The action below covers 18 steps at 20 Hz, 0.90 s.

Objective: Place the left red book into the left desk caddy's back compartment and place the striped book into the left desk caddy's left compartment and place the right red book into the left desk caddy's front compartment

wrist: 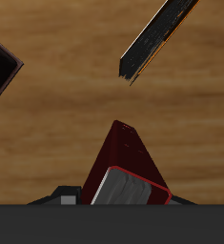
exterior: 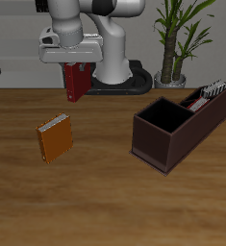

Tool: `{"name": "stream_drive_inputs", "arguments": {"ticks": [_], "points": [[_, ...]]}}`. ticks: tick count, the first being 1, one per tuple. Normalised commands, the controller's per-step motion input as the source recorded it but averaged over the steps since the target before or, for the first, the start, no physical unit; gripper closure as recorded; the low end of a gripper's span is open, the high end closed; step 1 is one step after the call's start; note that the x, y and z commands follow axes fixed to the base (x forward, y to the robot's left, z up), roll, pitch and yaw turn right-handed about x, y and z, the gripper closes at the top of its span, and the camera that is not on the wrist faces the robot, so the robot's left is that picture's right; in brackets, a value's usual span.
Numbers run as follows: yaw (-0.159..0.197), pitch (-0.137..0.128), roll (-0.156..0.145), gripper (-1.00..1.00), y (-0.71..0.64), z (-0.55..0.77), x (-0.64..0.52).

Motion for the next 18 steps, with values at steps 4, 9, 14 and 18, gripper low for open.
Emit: {"name": "stream_drive_inputs", "arguments": {"ticks": [4, 9, 14, 18], "points": [[-0.031, -0.038, -0.01, 1.0, 0.6, 0.23, -0.11], [0.019, -0.053, -0.004, 1.0, 0.59, 0.23, -0.14], [-0.044, -0.01, 0.028, 1.0, 0.64, 0.05, -0.04], [-0.034, -0.02, -0.012, 1.0, 0.46, 0.0, 0.01]]}}
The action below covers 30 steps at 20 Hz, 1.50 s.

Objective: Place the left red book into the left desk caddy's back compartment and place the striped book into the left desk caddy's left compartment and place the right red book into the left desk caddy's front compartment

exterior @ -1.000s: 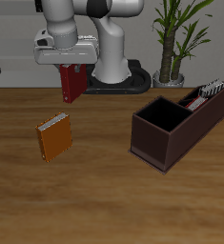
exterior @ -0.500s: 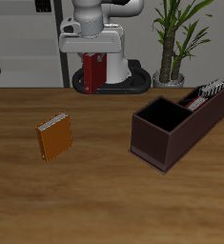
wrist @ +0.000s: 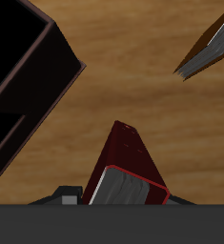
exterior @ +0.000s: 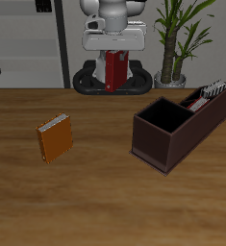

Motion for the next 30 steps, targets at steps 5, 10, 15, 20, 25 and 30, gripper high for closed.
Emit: {"name": "stream_drive_inputs", "arguments": {"ticks": [5, 10, 15, 20, 25, 30], "points": [[-0.083, -0.023, 0.001, 1.0, 0.46, -0.05, -0.06], [-0.041, -0.018, 0.056, 1.0, 0.53, -0.05, -0.2], [-0.081, -0.013, 0.046, 1.0, 0.27, 0.22, 0.08], [-0.108, -0.001, -0.033, 1.0, 0.16, 0.08, 0.33], [-0.09, -0.005, 0.012, 1.0, 0.26, -0.04, 0.11], [-0.05, 0.004, 0.044, 1.0, 0.29, -0.14, -0.03]]}}
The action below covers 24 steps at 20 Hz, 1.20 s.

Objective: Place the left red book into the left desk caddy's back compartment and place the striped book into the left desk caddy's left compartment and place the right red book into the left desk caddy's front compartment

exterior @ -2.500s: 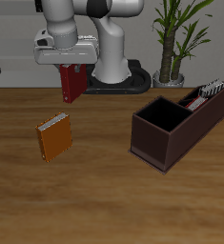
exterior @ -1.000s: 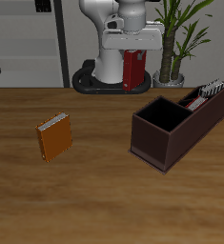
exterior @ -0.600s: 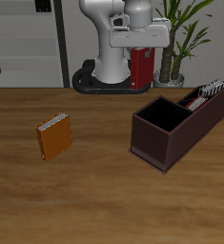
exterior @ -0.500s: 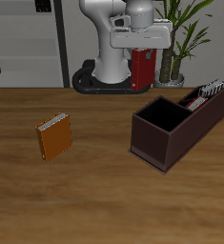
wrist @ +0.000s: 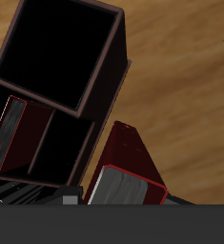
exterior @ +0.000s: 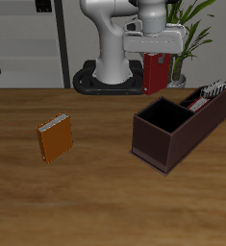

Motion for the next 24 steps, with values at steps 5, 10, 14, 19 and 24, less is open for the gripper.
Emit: {"name": "stream_drive_inputs", "arguments": {"ticks": [5, 10, 14, 19, 24], "points": [[-0.066, 0.016, 0.031, 1.0, 0.1, -0.18, 0.0], [-0.089, 0.006, 0.028, 1.0, 0.24, -0.01, 0.12], [-0.021, 0.007, 0.037, 1.0, 0.32, -0.09, -0.04], [-0.051, 0.014, 0.048, 1.0, 0.3, -0.12, -0.05], [-0.01, 0.012, 0.003, 1.0, 0.09, 0.02, 0.11]]}}
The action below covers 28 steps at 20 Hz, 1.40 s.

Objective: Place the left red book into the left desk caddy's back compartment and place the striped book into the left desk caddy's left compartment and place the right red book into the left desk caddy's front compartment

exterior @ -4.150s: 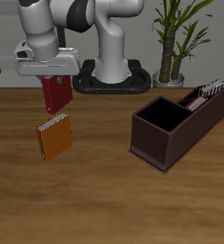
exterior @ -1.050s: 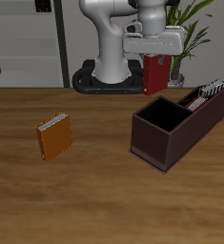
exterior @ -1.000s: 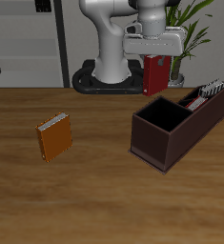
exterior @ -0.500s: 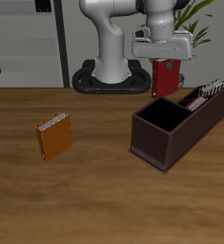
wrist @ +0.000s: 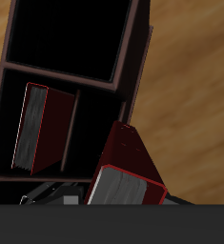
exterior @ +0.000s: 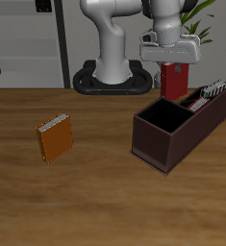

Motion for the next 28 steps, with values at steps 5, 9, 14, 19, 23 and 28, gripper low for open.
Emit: {"name": "stream_drive_inputs", "arguments": {"ticks": [5, 9, 14, 19, 23, 28], "points": [[-0.008, 0.001, 0.009, 1.0, 0.16, 0.06, 0.08], [-0.023, 0.019, 0.011, 1.0, 0.16, -0.03, 0.17], [-0.003, 0.018, -0.004, 1.0, 0.11, -0.06, 0.16], [0.0, 0.025, -0.015, 1.0, 0.07, -0.03, 0.22], [0.005, 0.0, -0.014, 1.0, 0.0, 0.03, 0.08], [-0.004, 0.01, -0.021, 1.0, -0.04, 0.02, 0.13]]}}
